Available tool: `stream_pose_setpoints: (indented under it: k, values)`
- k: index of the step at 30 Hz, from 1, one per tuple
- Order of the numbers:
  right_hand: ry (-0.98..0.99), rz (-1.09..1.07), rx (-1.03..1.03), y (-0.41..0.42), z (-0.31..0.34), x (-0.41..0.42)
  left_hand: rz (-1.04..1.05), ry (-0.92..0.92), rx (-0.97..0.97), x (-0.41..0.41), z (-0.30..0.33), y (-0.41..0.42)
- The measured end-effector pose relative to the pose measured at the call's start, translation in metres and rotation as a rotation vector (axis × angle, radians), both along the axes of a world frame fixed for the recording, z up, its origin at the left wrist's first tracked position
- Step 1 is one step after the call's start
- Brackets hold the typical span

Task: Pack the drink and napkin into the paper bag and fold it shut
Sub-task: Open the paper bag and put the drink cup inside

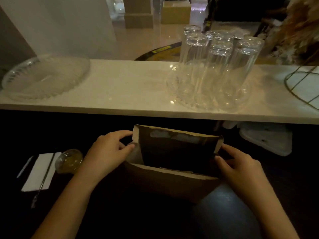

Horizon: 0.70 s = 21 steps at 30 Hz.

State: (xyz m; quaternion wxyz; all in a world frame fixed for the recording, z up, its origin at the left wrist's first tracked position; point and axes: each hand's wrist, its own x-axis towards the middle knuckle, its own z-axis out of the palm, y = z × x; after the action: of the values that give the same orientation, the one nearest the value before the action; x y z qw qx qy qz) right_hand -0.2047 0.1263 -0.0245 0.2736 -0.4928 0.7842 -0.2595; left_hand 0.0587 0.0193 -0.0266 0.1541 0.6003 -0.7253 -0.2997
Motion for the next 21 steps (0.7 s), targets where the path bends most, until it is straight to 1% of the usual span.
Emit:
stream_pose_setpoints:
  k: [4, 9, 14, 17, 21]
  values:
    - [-0.158, 0.068, -0.012, -0.007, 0.000, 0.018, 0.029, 0.130, 0.079, 0.054, -0.005, -0.003]
    - [-0.278, 0.129, -0.043, -0.023, -0.003, 0.063, 0.102, 0.313, 0.184, 0.117, -0.004, -0.010]
    - [-0.234, 0.173, -0.076, -0.036, -0.008, 0.112, 0.109, 0.397, 0.149, 0.164, -0.009, -0.015]
    - [-0.213, 0.195, -0.092, -0.044, -0.008, 0.133, 0.080, 0.409, 0.126, 0.185, -0.013, -0.014]
    - [-0.139, 0.175, -0.101, -0.052, -0.006, 0.153, 0.042, 0.403, 0.158, 0.199, -0.014, -0.025]
